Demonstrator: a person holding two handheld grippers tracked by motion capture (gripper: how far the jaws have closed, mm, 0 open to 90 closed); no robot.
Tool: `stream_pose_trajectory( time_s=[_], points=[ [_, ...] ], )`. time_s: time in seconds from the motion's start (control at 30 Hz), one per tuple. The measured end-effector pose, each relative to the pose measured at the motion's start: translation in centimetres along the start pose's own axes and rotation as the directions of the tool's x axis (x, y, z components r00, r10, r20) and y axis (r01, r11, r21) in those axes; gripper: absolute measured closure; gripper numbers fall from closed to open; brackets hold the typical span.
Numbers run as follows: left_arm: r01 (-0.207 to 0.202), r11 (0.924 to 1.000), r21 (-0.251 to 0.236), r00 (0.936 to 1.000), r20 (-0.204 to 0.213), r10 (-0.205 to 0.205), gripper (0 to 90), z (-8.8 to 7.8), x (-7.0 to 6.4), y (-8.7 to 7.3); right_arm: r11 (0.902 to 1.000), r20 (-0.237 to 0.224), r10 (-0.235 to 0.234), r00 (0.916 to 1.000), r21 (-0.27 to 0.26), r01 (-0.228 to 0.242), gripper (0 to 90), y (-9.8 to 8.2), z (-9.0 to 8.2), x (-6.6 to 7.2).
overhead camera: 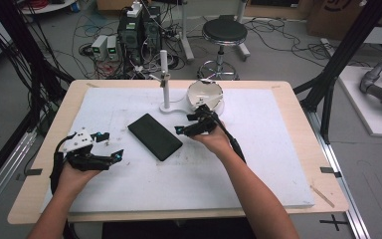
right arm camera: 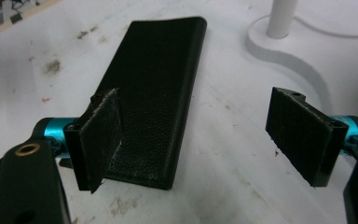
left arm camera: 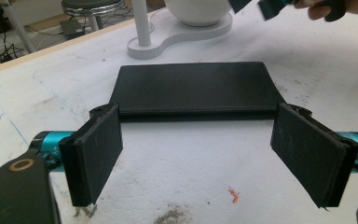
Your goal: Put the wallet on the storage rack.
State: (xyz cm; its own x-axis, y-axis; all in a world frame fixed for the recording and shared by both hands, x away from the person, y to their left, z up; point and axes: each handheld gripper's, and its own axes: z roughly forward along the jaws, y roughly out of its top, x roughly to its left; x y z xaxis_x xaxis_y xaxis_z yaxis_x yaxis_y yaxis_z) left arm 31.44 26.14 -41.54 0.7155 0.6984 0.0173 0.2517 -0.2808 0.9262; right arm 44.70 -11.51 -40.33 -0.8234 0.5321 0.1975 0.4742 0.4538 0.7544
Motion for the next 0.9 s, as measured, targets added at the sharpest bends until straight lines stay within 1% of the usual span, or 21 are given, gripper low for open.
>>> stream_pose_trajectory(
  time_s=[0.1, 0.17, 0.2, 0.27, 0.3, 0.33, 0.37, 0.4, 0.47, 0.53, 0.6, 0.67, 0.7, 0.8, 0.87, 0.9],
  points=[
    [-0.002, 1.0000, 0.002, 1.0000, 0.001, 0.002, 16.7, 0.0, 0.0, 0.0, 0.9994, -0.009, -0.008, 0.9999, 0.035, 0.009, 19.4, -0.1, 1.5, 0.0],
    [-0.002, 1.0000, 0.003, 1.0000, 0.003, 0.002, 16.7, 0.1, 0.0, 0.0, 0.9987, -0.014, -0.004, 0.9999, 0.050, 0.005, 19.6, -0.3, 2.2, 0.0],
    [-0.002, 1.0000, 0.003, 1.0000, 0.003, 0.002, 16.7, 0.1, 0.0, 0.0, 0.9975, -0.029, 0.012, 0.9995, 0.070, -0.010, 20.1, -0.4, 2.6, 0.0],
    [-0.002, 1.0000, 0.005, 1.0000, 0.003, 0.002, 16.7, 0.1, 0.0, 0.0, 0.9963, -0.039, 0.024, 0.9990, 0.083, -0.021, 20.3, -0.7, 3.1, -0.1],
    [-0.003, 1.0000, 0.006, 1.0000, 0.005, 0.003, 16.7, 0.1, 0.0, 0.0, 0.9954, -0.043, 0.031, 0.9986, 0.092, -0.027, 21.4, -0.7, 3.3, -0.1],
    [-0.005, 1.0000, 0.008, 1.0000, 0.005, 0.005, 16.7, 0.1, 0.0, 0.0, 0.9948, -0.053, 0.035, 0.9980, 0.098, -0.030, 24.4, -0.8, 3.5, -0.1],
    [-0.006, 0.9999, 0.009, 1.0000, 0.005, 0.006, 16.7, 0.1, 0.0, 0.0, 0.9947, -0.061, 0.029, 0.9977, 0.101, -0.022, 24.5, -0.9, 3.7, -0.1],
    [-0.003, 1.0000, 0.008, 1.0000, 0.006, 0.003, 16.7, 0.2, 0.0, 0.0, 0.9942, -0.063, 0.035, 0.9974, 0.104, -0.028, 24.5, -0.9, 3.8, 0.1],
    [-0.002, 1.0000, 0.008, 1.0000, 0.007, 0.002, 16.7, 0.2, 0.0, 0.0, 0.9929, -0.067, 0.024, 0.9975, 0.118, -0.016, 24.5, -1.0, 4.3, 0.2],
    [-0.003, 1.0000, 0.008, 1.0000, 0.007, 0.003, 16.7, 0.2, 0.0, 0.0, 0.9916, -0.077, 0.033, 0.9965, 0.128, -0.023, 24.5, -1.1, 4.6, 0.4],
    [-0.004, 1.0000, 0.009, 1.0000, 0.007, 0.003, 16.7, 0.2, 0.0, -0.1, 0.9890, -0.080, 0.030, 0.9963, 0.147, -0.018, 24.9, -1.3, 5.0, 0.4],
    [-0.004, 0.9999, 0.010, 1.0000, 0.006, 0.004, 16.7, 0.2, 0.0, -0.1, 0.9900, -0.086, 0.038, 0.9956, 0.139, -0.026, 25.6, -1.5, 5.1, 0.4],
    [-0.004, 0.9999, 0.011, 1.0000, 0.006, 0.004, 16.7, 0.2, 0.0, -0.1, 0.9892, -0.085, 0.044, 0.9954, 0.143, -0.032, 26.7, -1.5, 5.1, 0.4],
    [-0.007, 0.9999, 0.009, 0.9999, 0.009, 0.007, 16.7, 0.2, -0.1, 0.0, 0.9893, -0.101, 0.055, 0.9933, 0.140, -0.040, 33.3, -1.6, 5.0, 0.3],
    [-0.009, 0.9999, 0.012, 0.9999, 0.008, 0.009, 16.7, 0.2, -0.1, 0.0, 0.9872, -0.109, 0.077, 0.9910, 0.148, -0.060, 36.0, -1.7, 4.9, 0.4],
    [-0.009, 0.9999, 0.013, 0.9999, 0.008, 0.009, 16.7, 0.2, -0.1, 0.0, 0.9879, -0.109, 0.069, 0.9916, 0.146, -0.053, 37.0, -1.7, 4.9, 0.3]
  ],
)
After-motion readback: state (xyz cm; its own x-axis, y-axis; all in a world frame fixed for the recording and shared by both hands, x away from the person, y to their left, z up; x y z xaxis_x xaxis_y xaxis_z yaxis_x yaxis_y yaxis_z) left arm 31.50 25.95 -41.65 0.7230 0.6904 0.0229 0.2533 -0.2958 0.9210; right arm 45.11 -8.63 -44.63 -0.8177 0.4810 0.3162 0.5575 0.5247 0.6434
